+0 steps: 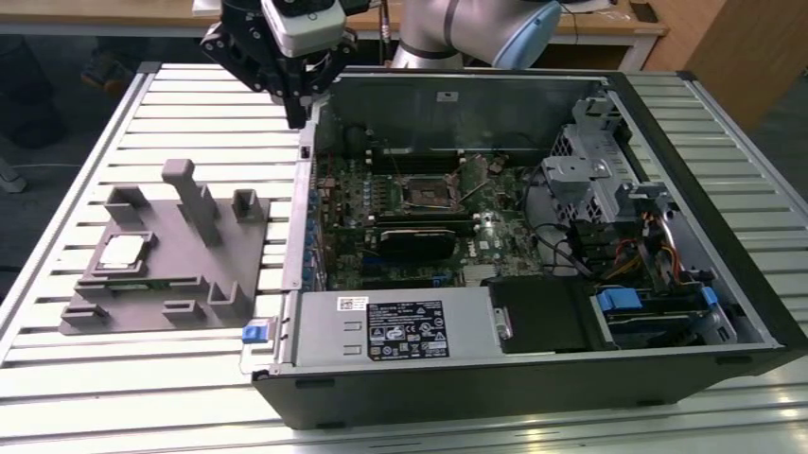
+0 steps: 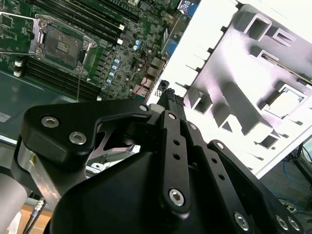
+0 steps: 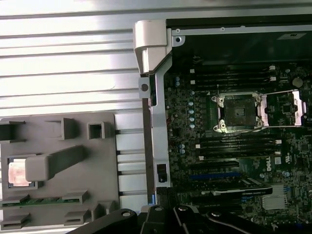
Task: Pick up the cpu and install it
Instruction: 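Reach for the cpu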
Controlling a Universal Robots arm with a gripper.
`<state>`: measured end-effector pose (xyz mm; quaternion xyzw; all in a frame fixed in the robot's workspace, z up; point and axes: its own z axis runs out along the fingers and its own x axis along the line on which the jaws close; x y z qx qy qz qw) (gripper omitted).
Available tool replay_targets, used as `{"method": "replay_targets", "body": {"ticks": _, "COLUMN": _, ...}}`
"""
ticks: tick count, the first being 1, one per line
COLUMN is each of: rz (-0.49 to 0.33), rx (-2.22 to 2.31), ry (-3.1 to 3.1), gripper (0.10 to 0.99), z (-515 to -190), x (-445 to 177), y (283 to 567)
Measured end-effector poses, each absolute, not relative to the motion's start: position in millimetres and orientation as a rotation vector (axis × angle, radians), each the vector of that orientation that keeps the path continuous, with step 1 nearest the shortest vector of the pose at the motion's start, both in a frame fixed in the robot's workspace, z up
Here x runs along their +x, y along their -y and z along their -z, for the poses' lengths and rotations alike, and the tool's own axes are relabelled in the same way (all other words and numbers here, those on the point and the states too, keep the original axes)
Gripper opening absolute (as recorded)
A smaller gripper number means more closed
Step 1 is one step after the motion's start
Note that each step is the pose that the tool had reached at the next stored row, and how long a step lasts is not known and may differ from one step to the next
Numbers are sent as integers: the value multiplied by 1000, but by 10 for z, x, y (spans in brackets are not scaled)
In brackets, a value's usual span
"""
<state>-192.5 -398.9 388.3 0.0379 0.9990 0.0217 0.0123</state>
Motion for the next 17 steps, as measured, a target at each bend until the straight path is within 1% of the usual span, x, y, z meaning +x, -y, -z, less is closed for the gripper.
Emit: {"method": "replay_targets", "body": {"ticks": 17, "rz": -68, "rx": 118, "ry": -3114, "gripper": 106, "z": -3875, "x": -2093, "y": 3988}}
